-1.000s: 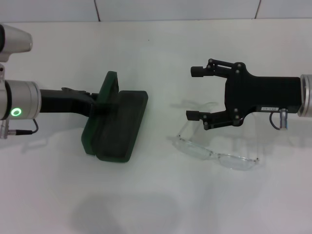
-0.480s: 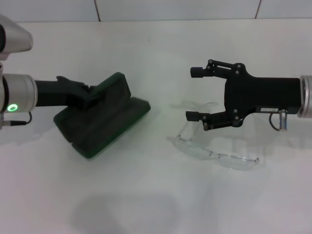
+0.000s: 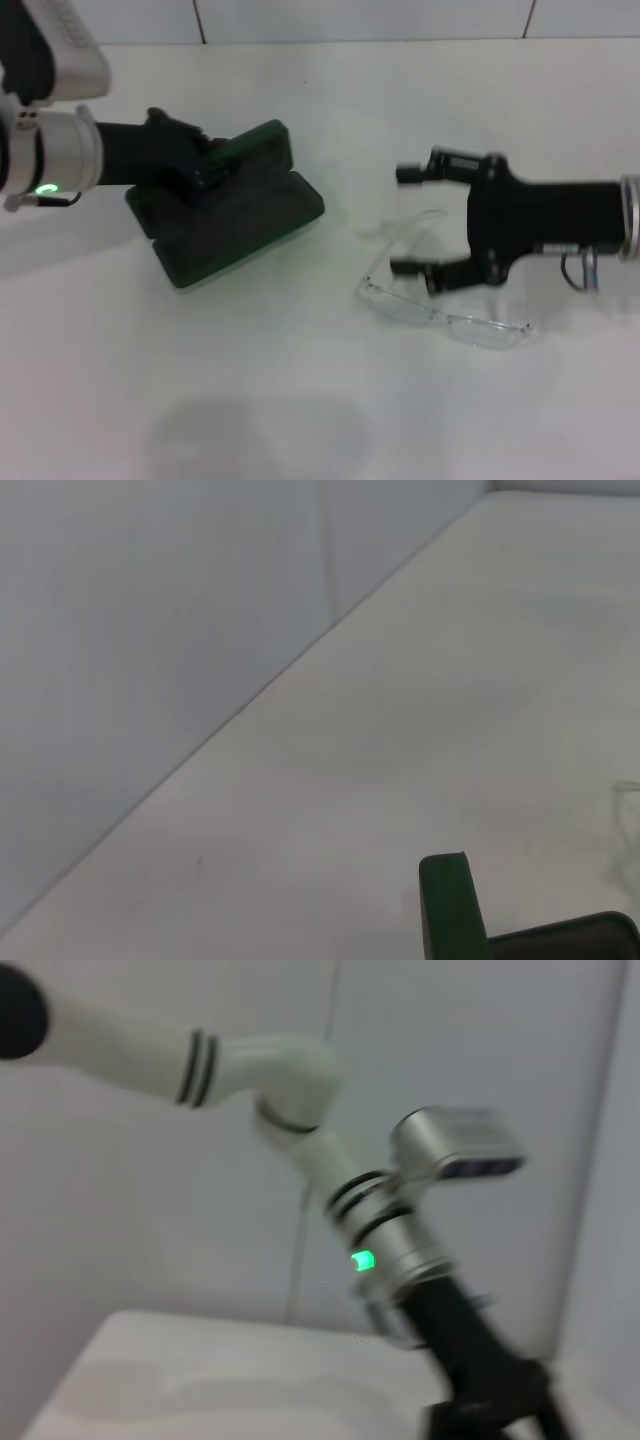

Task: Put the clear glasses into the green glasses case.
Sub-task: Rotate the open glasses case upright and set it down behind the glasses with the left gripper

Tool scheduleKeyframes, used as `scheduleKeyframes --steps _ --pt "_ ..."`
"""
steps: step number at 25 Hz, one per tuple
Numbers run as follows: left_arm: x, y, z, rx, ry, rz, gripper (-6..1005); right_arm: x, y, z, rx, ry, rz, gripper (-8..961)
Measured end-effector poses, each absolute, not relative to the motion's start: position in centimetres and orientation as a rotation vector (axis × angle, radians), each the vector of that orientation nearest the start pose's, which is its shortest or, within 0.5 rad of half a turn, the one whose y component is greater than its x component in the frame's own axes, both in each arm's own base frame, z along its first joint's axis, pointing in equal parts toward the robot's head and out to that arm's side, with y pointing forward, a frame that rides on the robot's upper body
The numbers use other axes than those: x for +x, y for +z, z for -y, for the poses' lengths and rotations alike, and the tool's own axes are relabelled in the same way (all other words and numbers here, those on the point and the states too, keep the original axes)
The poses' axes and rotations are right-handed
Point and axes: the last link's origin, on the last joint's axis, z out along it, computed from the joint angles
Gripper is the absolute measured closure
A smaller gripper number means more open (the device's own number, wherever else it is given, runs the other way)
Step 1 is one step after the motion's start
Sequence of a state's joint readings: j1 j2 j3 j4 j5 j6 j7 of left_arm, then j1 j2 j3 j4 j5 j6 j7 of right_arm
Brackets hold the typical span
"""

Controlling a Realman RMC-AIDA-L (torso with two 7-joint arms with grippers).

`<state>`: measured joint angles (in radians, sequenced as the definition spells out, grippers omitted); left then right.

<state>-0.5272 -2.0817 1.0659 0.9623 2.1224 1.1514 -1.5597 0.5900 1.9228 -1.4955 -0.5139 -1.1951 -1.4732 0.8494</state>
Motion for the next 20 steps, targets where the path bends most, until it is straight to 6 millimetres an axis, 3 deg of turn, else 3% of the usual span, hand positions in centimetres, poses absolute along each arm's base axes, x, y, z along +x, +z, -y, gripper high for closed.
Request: scheduleKeyframes --steps 4,12,20 --pt "-22.1 -0.8 -39.1 -2.683 -0.095 0.141 781 21.0 -2.3 -32.3 -2.915 0.836 0.291 84" --pt "-17.5 -3.3 -40.2 -2.839 -0.104 -0.087 765 22.0 -2.9 -30.4 -3.046 0.787 0.338 86" --pt "-16.2 -5.2 -40.3 -2.881 -0.024 -0.241 749 22.7 -3.4 -29.7 -3.066 0.756 0.334 89"
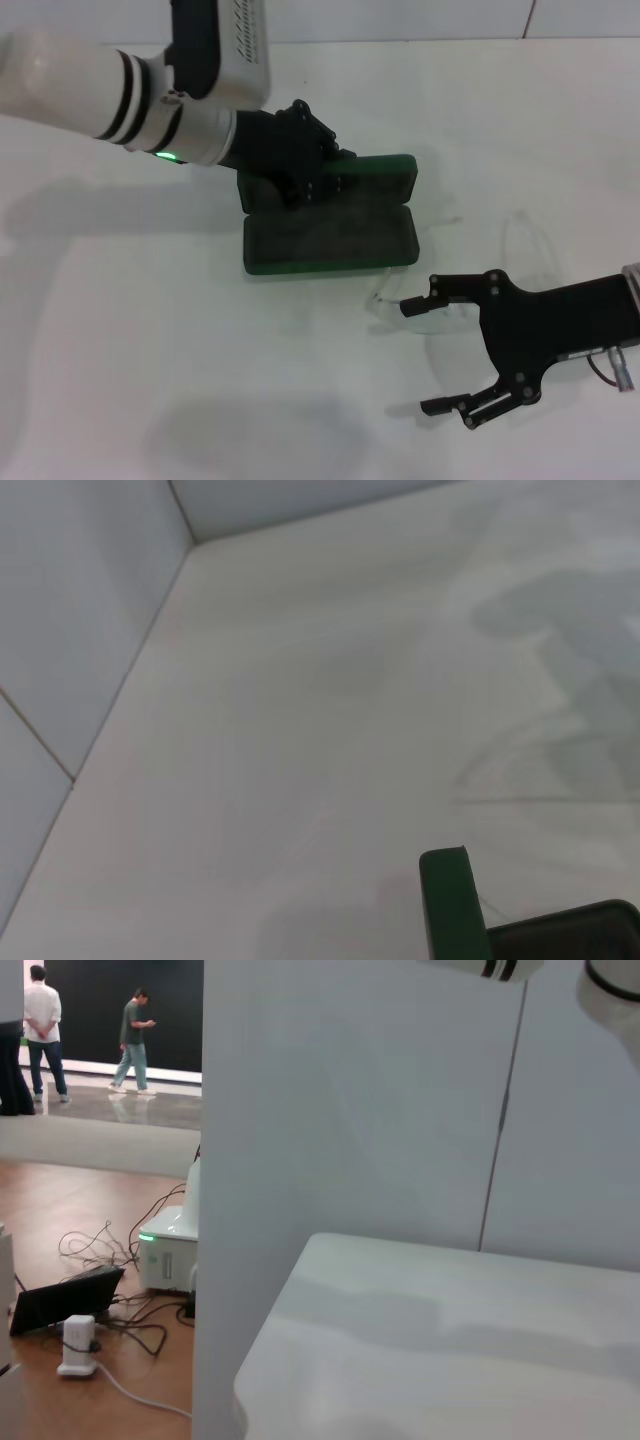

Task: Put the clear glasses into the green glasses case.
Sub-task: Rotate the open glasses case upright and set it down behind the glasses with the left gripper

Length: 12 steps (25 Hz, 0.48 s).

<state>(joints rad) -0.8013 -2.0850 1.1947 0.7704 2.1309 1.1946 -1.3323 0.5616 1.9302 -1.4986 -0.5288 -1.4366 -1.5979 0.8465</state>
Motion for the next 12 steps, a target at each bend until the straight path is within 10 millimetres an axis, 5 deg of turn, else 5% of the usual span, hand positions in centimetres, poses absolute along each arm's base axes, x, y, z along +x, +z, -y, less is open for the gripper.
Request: scheduleKeyframes --steps 12 --pt "-14.1 -4.3 -40.0 -2.896 -0.191 -0.256 724 23.2 -3.3 -29.6 -3.08 0.716 0.342 93"
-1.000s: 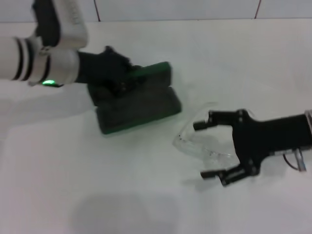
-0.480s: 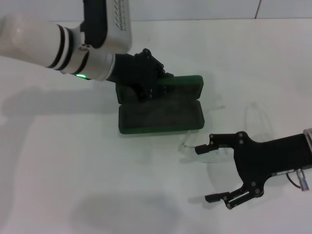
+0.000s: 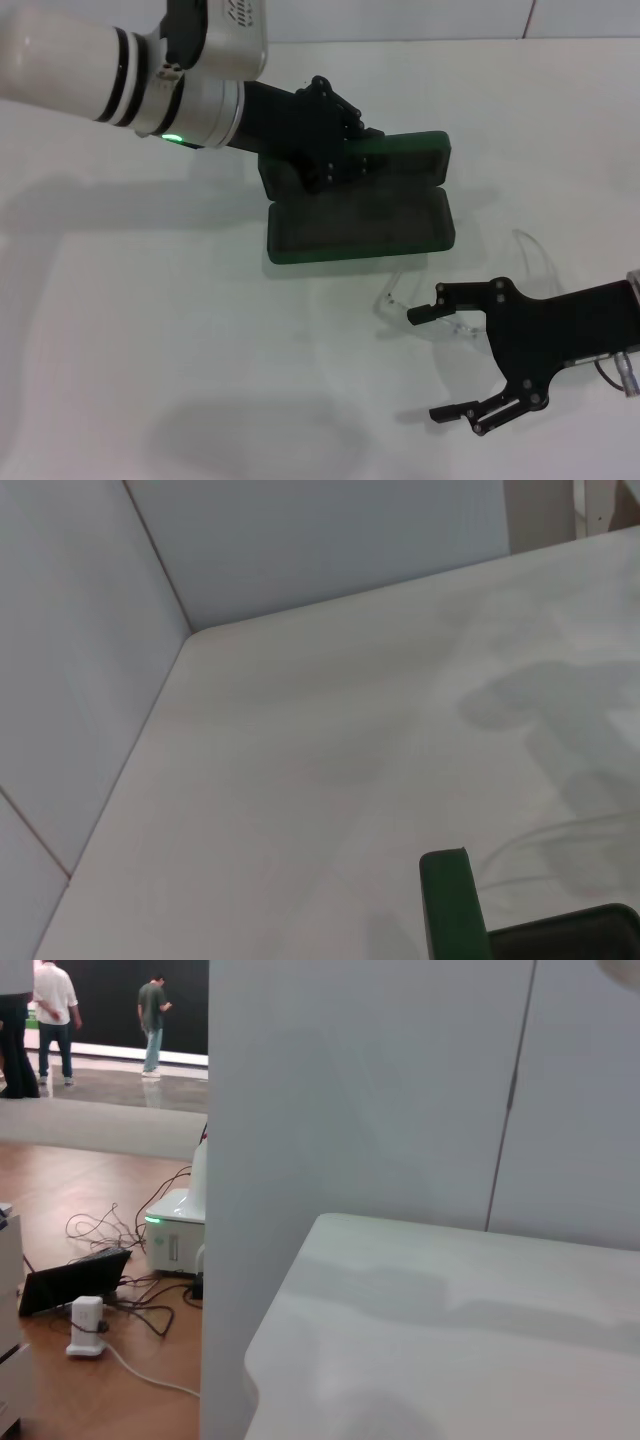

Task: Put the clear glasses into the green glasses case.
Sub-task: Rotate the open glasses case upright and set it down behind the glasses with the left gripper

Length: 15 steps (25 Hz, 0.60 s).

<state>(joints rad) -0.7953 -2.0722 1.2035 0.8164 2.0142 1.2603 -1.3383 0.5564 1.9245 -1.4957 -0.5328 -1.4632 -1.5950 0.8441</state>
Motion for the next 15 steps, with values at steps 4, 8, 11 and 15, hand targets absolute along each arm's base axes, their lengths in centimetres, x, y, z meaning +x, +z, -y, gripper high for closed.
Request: scheduleKeyframes --steps 4,8,11,15 --pt "-14.6 -3.9 -40.2 -2.868 -0.177 -0.248 716 23.2 -3.4 -29.6 -3.087 0.708 0.35 94" --pt "-15.6 -3.5 -41.1 -2.8 -0.107 -0.237 708 23.1 -3.5 -29.5 -3.09 0.708 0.354 95" --pt "-16.3 -3.6 -41.3 -2.784 -0.051 -0.238 702 23.1 -3.6 -29.5 -3.096 0.704 0.358 96" --pt "-16.6 -4.3 -40.9 -2.805 -0.014 -0.262 694 23.2 -3.7 -29.4 -3.104 0.693 0.361 98"
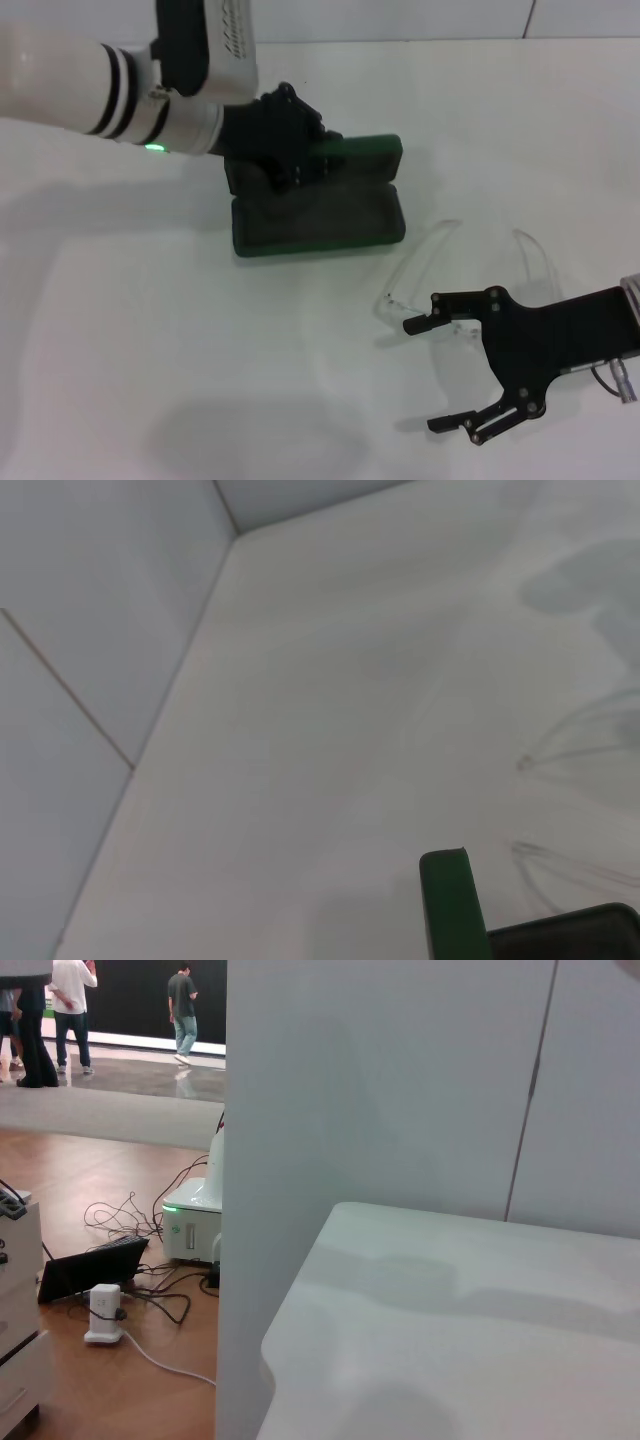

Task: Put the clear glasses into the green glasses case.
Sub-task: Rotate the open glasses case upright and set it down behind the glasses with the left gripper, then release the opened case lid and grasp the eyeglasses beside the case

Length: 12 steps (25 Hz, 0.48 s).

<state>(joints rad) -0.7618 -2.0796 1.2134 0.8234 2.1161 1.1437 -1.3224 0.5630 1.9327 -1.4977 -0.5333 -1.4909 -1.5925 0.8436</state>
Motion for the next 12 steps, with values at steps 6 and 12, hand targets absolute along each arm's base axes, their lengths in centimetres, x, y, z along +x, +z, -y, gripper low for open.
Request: scheduleKeyframes --steps 6,12 --pt "-16.9 -5.6 -39.9 -2.85 0.054 -0.323 682 23.1 -3.8 -29.4 -3.11 0.687 0.366 100" --pt "-16.3 -5.7 -39.9 -2.848 -0.015 -0.274 670 23.0 -3.8 -29.5 -3.112 0.686 0.368 102"
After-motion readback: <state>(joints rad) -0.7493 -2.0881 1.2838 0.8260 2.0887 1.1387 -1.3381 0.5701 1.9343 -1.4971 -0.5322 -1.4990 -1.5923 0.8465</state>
